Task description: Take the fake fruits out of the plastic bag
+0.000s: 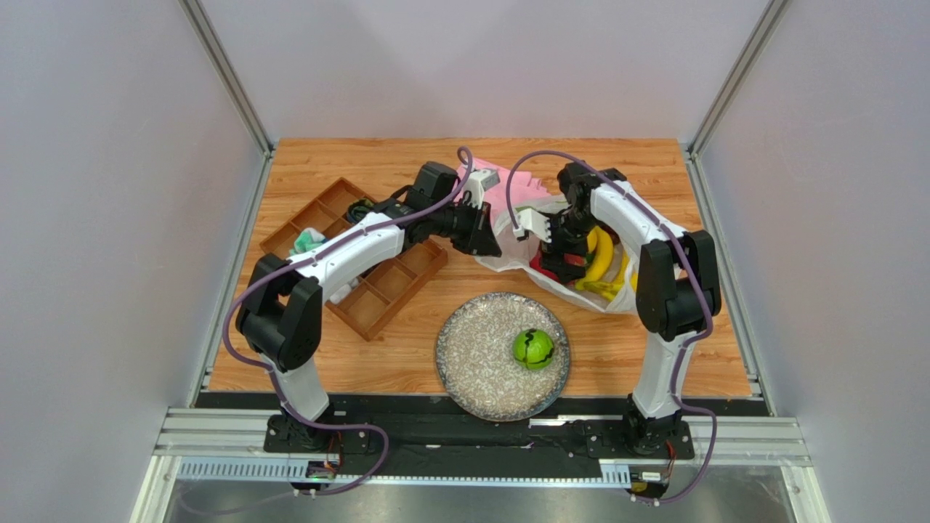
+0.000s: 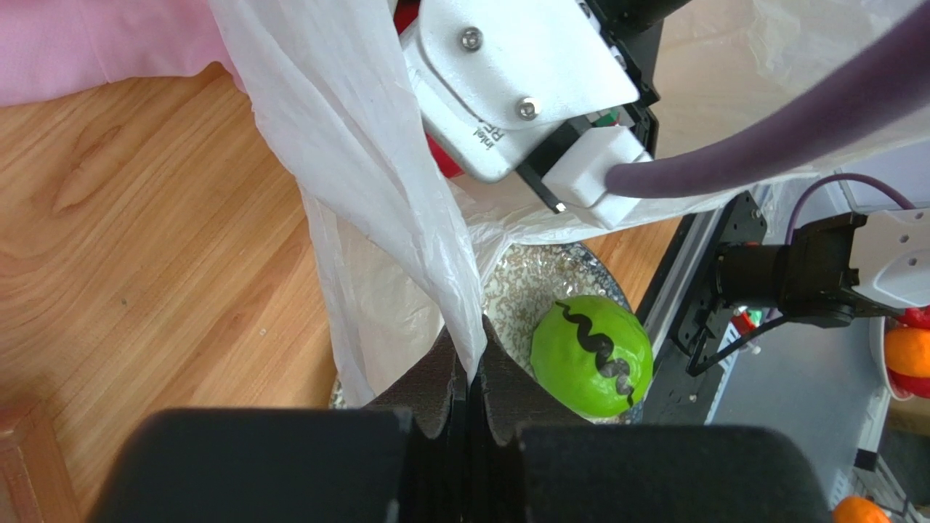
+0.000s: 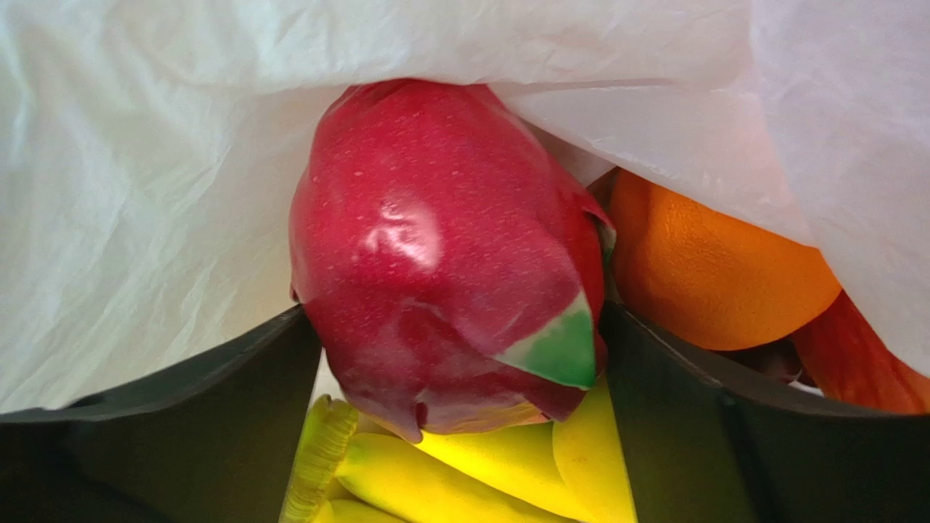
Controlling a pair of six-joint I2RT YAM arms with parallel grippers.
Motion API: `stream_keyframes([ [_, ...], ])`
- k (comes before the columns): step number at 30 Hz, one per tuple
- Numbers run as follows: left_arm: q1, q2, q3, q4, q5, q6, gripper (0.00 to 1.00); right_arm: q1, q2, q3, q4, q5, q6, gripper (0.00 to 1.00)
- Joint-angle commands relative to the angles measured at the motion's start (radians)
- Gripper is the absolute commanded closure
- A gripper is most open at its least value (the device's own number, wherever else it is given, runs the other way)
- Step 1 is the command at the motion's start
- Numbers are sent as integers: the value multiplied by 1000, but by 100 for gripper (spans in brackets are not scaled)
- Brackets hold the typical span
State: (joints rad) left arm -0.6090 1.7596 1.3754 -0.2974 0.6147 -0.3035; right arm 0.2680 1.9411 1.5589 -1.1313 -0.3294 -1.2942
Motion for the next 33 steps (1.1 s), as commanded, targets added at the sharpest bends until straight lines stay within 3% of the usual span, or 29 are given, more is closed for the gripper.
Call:
stream_keyframes([
  [1,-5,-40,8,-3,-1,27,100,-3,4,26,-36,0,-31,29],
  [4,-5,-40,7,0,-1,26,100,-10,-60,72,-58,-71,7,53],
  [7,-5,-34,11,9,2,23,100,-13,-187,76,-58,-132,42,57],
  [17,-5,26,71,32,13,-14,100,-21,-482,21,-82,-163,148,58],
  [20,-5,40,93,38,17,-25,100,-12,-576,26,-61,-249,260,56],
  [25,-3,49,117,43,23,-34,100,80,-603,24,5,-296,465,55],
  [33,11,51,131,20,28,3,100,287,-585,1,-61,-346,458,55],
])
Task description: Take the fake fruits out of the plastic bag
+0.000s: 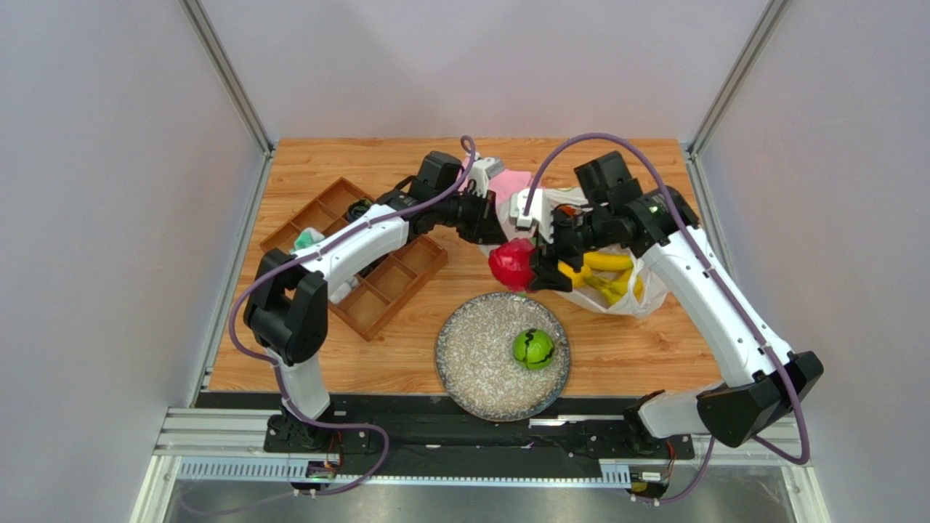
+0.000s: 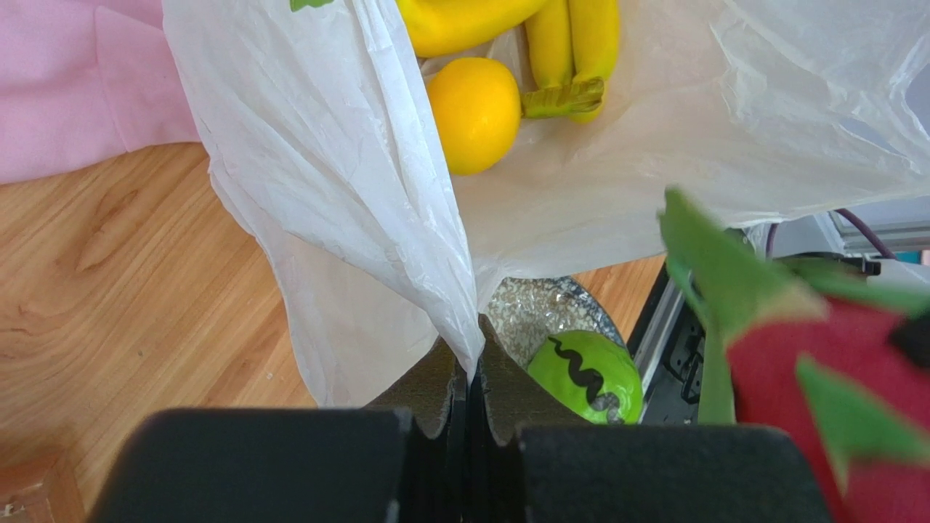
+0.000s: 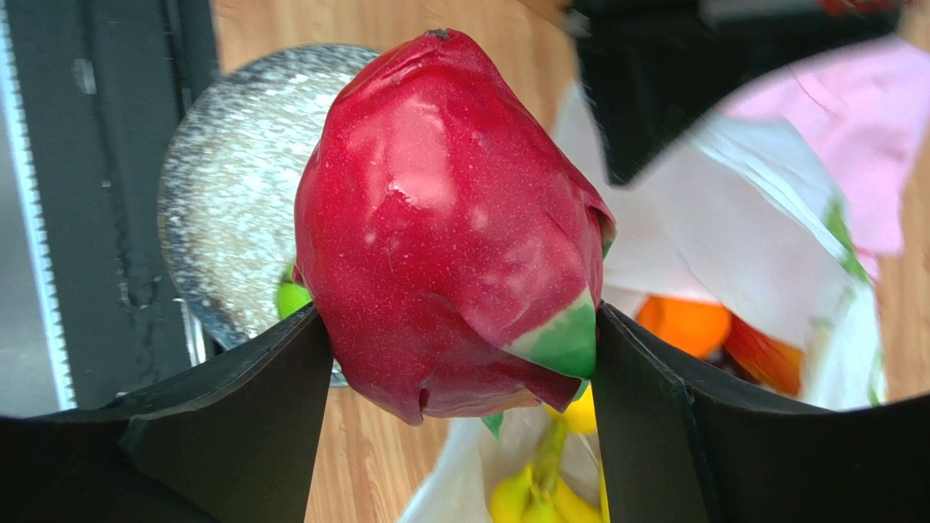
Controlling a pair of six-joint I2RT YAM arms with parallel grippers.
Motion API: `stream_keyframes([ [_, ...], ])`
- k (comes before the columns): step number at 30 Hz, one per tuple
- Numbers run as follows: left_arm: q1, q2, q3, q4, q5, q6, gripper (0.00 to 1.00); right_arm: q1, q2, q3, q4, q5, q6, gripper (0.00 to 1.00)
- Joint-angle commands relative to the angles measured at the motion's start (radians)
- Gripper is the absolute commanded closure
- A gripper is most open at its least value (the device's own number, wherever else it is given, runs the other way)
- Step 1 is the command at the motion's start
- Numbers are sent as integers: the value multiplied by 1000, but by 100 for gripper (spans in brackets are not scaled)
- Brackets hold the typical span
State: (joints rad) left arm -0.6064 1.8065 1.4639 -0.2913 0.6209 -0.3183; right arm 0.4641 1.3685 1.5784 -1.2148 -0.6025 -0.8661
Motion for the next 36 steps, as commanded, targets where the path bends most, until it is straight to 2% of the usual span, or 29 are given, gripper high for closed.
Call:
stream_keyframes([
  [1,11,10,45,12,26,24,100,138,-8,-43,34,-74,24,55],
  [6,57,27,67,15,75,39,100,249,13,-126,132,-25,-95,55],
  [10,91,36,81,20,126,48,100,332,110,-169,223,61,-139,57],
  [13,92,19,75,3,123,76,100,364,168,-210,311,131,-136,57],
  [20,92,-24,21,9,105,84,100,375,279,-274,362,239,-198,57],
  [23,92,-22,18,7,99,88,100,395,291,-308,432,254,-197,46],
  [24,92,-24,18,4,96,91,100,404,293,-310,443,253,-195,33],
  [26,92,-26,18,1,100,90,100,407,291,-299,449,233,-180,21],
  [27,92,-26,18,1,100,90,100,409,287,-290,445,230,-165,0],
  [32,94,-35,10,7,96,88,100,380,167,-141,318,245,-110,0],
  [36,97,-41,1,15,94,81,100,267,29,-60,204,240,-59,4],
])
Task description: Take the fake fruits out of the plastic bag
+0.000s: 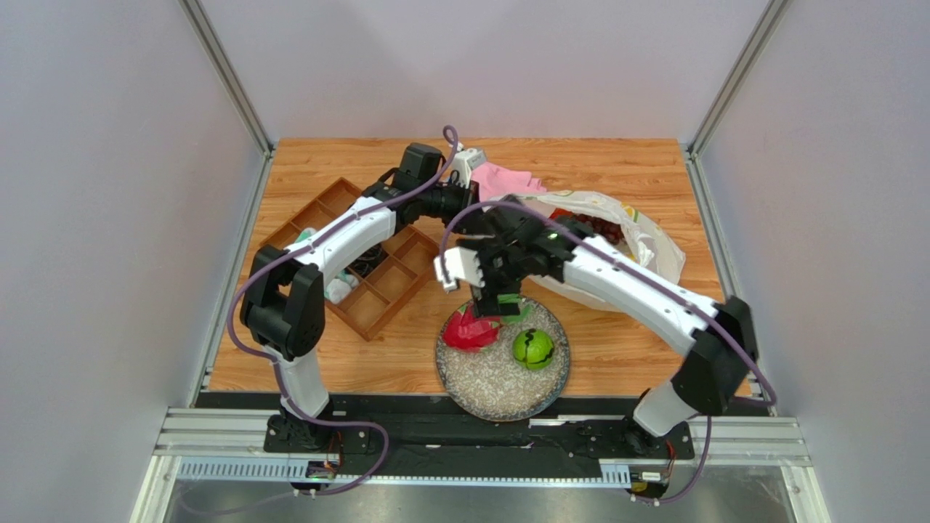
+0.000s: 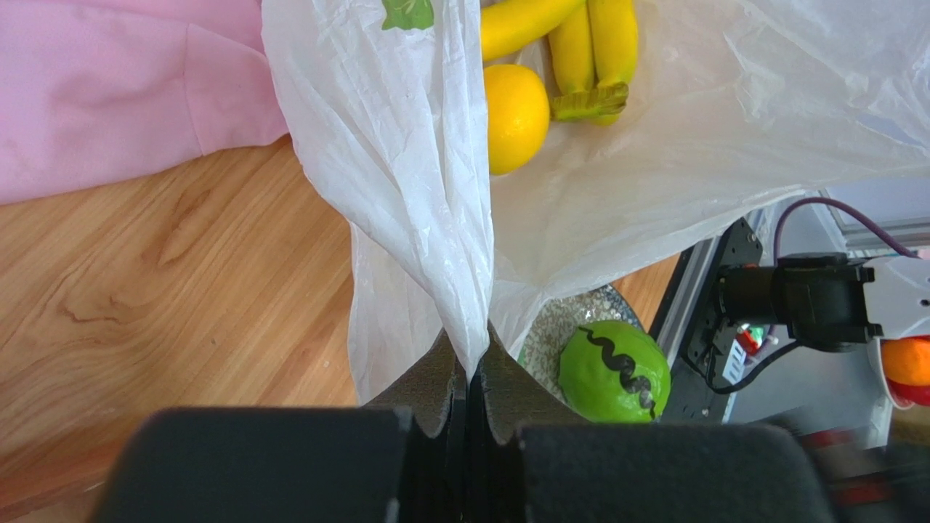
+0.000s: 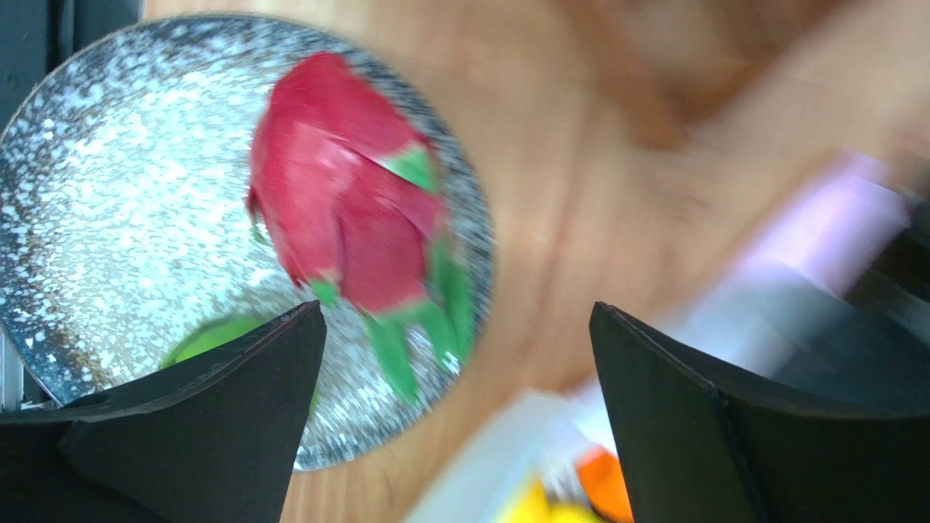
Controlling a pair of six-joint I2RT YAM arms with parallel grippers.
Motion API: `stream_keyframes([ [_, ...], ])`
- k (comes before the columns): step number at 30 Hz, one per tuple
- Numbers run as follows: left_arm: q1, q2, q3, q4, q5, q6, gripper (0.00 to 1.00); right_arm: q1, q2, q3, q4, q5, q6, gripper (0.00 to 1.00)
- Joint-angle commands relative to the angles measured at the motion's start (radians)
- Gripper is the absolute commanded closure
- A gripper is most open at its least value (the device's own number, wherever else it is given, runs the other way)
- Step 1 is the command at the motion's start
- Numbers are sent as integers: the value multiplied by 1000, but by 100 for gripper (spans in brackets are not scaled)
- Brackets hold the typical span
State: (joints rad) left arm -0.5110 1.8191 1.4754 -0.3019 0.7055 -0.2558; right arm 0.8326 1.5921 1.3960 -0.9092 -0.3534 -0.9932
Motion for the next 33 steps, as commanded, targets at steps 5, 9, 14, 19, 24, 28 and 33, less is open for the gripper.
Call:
stream_keyframes([
  [5,2,-75,-46,69,31,-43,100,-295,-236,143,-115,54,133,24],
  [9,2,-98,-46,66,38,-56,100,-446,-147,85,-114,88,47,37],
  [14,-12,-118,-18,-32,-15,39,100,-569,-213,-110,-123,176,33,52],
  [19,-50,-161,-20,-95,-3,147,100,-599,-570,-550,-152,241,13,48],
  [24,-118,-170,-26,-128,-69,276,100,-599,-709,-640,17,246,56,35],
  [28,-136,-126,-1,-125,-38,273,100,-607,-499,-473,59,196,128,32],
  [33,-152,-122,-15,-118,-47,294,100,-622,-240,-323,118,142,110,29],
])
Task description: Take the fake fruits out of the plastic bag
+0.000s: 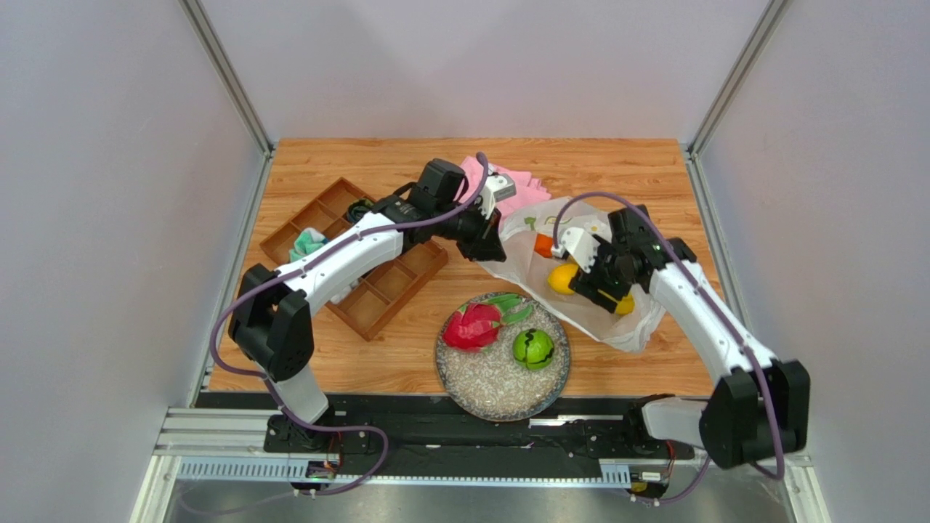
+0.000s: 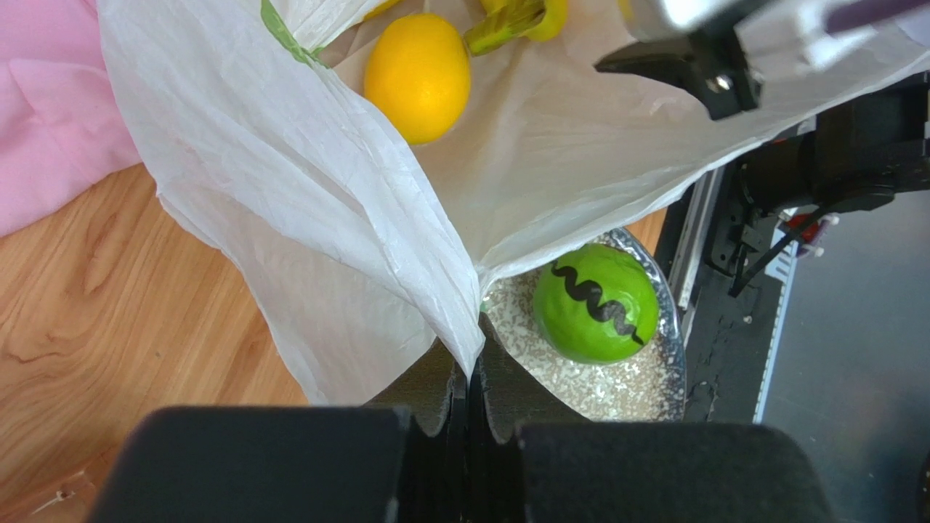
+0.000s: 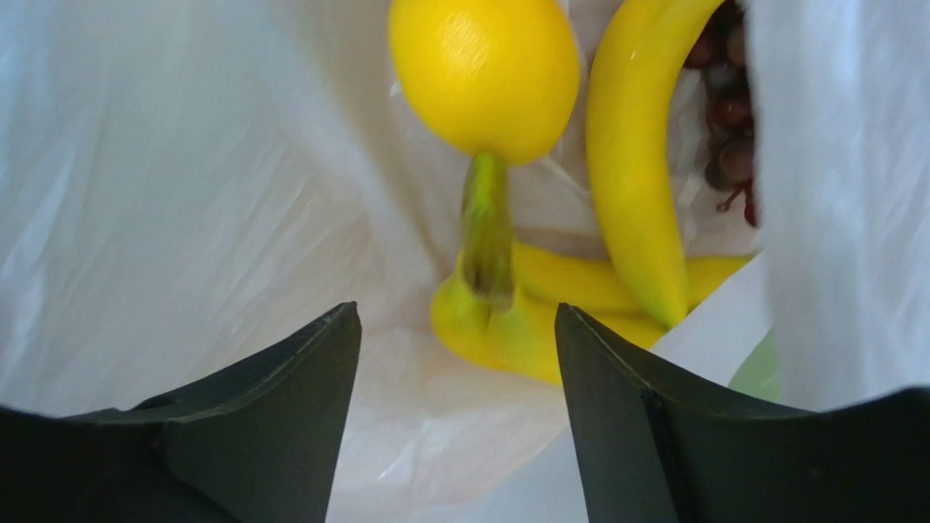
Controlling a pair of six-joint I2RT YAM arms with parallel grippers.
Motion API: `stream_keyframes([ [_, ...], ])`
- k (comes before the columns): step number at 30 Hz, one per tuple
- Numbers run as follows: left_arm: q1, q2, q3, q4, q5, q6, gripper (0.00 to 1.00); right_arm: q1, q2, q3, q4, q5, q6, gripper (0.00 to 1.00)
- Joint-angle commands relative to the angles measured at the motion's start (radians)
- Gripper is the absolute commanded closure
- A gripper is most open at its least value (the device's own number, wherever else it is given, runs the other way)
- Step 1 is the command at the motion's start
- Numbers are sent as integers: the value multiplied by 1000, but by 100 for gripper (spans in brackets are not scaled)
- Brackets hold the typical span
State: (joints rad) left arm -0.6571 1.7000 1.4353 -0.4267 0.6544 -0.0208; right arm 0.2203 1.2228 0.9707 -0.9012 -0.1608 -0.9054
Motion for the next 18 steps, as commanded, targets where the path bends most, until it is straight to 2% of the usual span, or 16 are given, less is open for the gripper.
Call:
stream_keyframes([
  [1,-4,-6,24,-4,5,59,100,-10,162,127,120,-55,25,26],
  [7,-4,-52,-15,-18,-18,96,100,-32,343,295,73,-49,-79,19],
  [12,-4,-66,-30,-29,-13,110,100,-85,486,450,-163,-29,-125,18],
  [15,-4,-66,-26,-35,-19,116,100,-116,514,502,-283,-84,-151,20],
  [18,-4,-59,-12,-43,-29,130,100,-127,451,494,-303,-155,-164,19],
])
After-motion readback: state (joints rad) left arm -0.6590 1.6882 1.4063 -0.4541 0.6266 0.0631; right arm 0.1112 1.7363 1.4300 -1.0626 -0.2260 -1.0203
